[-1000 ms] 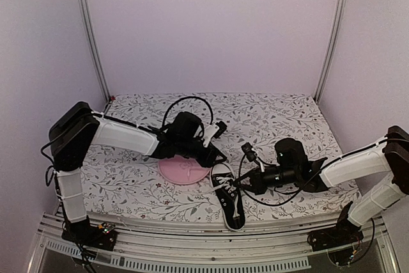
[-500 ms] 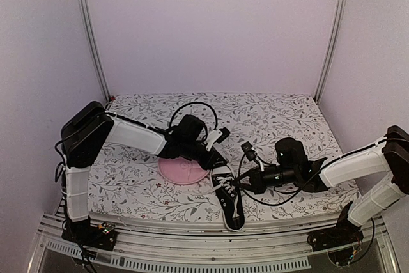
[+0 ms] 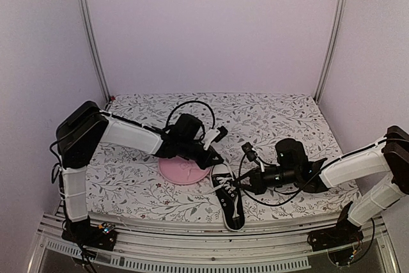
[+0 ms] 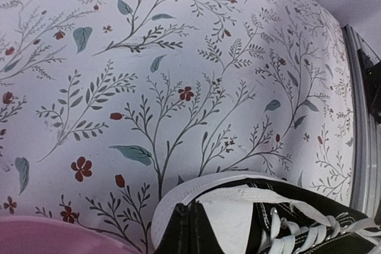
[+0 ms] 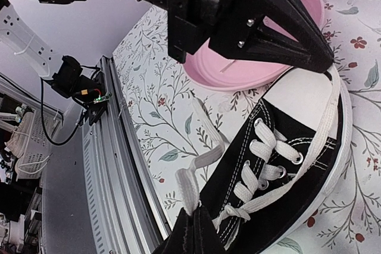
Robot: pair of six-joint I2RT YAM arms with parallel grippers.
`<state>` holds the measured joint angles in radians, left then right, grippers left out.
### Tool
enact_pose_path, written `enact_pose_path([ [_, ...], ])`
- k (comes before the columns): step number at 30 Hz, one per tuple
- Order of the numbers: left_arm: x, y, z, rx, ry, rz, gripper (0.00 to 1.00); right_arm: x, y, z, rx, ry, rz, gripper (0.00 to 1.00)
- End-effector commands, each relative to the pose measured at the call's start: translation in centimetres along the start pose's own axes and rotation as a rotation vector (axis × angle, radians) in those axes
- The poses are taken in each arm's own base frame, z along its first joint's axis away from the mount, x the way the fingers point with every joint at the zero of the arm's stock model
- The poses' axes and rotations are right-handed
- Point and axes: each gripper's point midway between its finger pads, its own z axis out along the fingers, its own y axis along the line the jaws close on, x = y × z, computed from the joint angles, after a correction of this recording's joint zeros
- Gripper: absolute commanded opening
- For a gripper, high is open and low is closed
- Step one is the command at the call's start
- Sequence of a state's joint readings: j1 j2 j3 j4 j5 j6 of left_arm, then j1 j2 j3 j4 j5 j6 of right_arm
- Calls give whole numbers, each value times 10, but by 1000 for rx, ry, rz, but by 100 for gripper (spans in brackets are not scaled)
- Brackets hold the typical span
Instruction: Tie the shoes
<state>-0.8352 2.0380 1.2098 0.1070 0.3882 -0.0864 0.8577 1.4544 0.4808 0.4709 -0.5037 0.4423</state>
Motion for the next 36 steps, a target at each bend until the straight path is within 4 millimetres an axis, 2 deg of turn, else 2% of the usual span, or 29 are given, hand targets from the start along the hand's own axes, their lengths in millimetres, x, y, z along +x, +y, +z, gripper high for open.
enact_pose_path([
  [1, -30, -9, -30, -9, -85, 0, 0, -2, 2, -2, -3, -22, -4, 2],
  [6, -30, -16, -53, -23, -113, -52, 0, -5, 2, -3, 7, -32, 2, 2],
  [8, -24, -21, -61, -16, -116, -80, 0, -7, -1, -3, 20, -40, 6, 2],
  [15, 14, -41, -87, -28, -77, -230, 0, -22, -3, 2, 43, -71, 27, 2],
  [18, 33, -56, -93, -45, -25, -299, 0, -31, -5, 3, 63, -98, 42, 2],
  [23, 51, -90, -100, -17, 29, -457, 0, -44, -6, 10, 76, -112, 75, 2],
  [27, 54, -123, -103, 44, 60, -579, 0, -48, -8, 17, 76, -107, 85, 2],
  [30, 46, -148, -97, 114, 63, -617, 0, -49, -9, 21, 73, -104, 87, 2],
  [36, 10, -206, -69, 307, 56, -585, 0, -44, -12, 26, 74, -83, 105, 2],
])
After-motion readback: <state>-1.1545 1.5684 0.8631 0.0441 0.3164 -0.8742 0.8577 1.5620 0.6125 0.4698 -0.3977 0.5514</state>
